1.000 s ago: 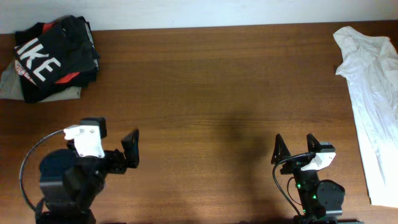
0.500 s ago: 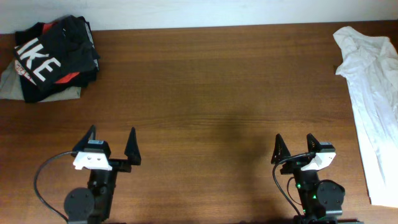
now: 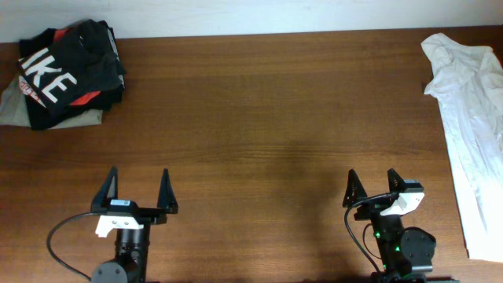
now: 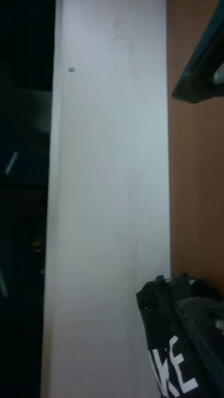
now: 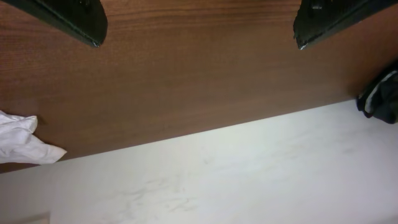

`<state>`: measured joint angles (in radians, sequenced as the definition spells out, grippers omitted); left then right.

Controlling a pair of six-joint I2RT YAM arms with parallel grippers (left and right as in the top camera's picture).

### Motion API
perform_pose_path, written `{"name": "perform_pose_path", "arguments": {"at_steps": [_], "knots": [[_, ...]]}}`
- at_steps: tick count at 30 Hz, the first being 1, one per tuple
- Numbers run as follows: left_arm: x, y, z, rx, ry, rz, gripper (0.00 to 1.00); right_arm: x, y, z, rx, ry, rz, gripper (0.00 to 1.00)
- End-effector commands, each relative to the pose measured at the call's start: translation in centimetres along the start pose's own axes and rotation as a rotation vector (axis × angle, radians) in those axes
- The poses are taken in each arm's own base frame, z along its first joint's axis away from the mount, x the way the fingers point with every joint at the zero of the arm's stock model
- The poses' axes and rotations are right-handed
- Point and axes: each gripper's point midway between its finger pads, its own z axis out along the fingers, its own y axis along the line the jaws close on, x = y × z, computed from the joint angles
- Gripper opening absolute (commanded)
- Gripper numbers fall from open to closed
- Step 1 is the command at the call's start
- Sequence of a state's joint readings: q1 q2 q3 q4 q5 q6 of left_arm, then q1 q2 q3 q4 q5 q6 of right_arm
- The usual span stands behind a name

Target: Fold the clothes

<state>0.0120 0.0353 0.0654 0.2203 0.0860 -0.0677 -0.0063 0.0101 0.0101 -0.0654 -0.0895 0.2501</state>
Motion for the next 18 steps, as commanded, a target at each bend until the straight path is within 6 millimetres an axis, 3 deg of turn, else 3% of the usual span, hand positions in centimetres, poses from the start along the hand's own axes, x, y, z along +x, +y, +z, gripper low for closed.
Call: {"name": "perform_pose_path", "arguments": {"at_steps": [1,6,14,18], "knots": [[1.0,0.2,-0.2,-0.010,-0.020,0.016,0.99,0.2,-0.1,0.0,0.004,0.004,-0.007,0.99],[0.8,1.7,-0.3,-0.095,-0.026,0.016,0.99,0.2,-0.1,0.0,0.004,0.004,-0.007,0.99],[9.2,3.0,-1.7,-0.163,0.323,0.049,0.99,0.2,-0.1,0.0,0.004,0.004,-0.007,0.99],[9.2,2.5,-1.6,-0.120,0.327,0.109,0.99,0.2,-0.1,0.0,0.004,0.004,-0.007,0.99]]}}
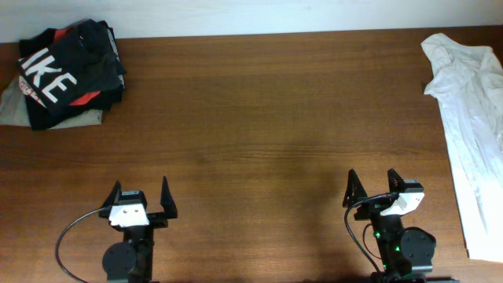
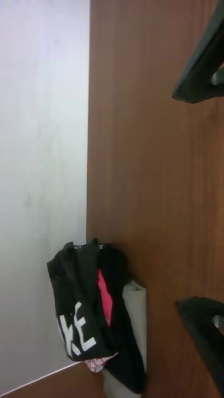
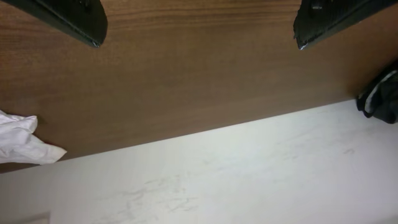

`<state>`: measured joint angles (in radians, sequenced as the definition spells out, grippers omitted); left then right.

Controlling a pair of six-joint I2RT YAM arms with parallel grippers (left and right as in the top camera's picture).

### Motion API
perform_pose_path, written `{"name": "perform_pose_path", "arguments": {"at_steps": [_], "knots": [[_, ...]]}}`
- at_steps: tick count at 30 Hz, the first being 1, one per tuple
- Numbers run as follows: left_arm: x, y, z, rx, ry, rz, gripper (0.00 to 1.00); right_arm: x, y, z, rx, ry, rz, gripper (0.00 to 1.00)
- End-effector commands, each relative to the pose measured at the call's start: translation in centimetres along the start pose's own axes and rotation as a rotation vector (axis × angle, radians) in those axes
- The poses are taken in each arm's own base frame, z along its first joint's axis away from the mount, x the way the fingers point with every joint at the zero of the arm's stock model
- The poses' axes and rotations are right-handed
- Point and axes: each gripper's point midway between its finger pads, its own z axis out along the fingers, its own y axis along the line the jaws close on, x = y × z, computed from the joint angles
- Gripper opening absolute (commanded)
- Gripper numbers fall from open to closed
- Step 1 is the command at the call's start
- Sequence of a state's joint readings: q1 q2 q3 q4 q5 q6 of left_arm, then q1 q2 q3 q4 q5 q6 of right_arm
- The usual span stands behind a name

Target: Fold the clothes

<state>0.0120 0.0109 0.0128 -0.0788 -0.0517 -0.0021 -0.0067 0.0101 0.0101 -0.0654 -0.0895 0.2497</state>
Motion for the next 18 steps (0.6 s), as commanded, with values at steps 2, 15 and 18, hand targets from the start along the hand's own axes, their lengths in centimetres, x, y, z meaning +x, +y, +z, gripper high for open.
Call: {"name": "perform_pose_path", "arguments": {"at_steps": [2,15,18], "knots": [[0.12,-0.38,-0.01,0.020,-0.001,0.053,0.99,0.23,-0.05,0.00,0.003,0.004,-0.007,0.99],[0.17,-0.78,-0.02,0.043,0.000,0.113,0.99,0.23,-0.05,0.00,0.003,0.004,-0.007,0.99],[0.16,-0.78,-0.02,0.043,0.000,0.113,0.99,0.23,-0.05,0.00,0.003,0.004,-0.007,0.99]]}}
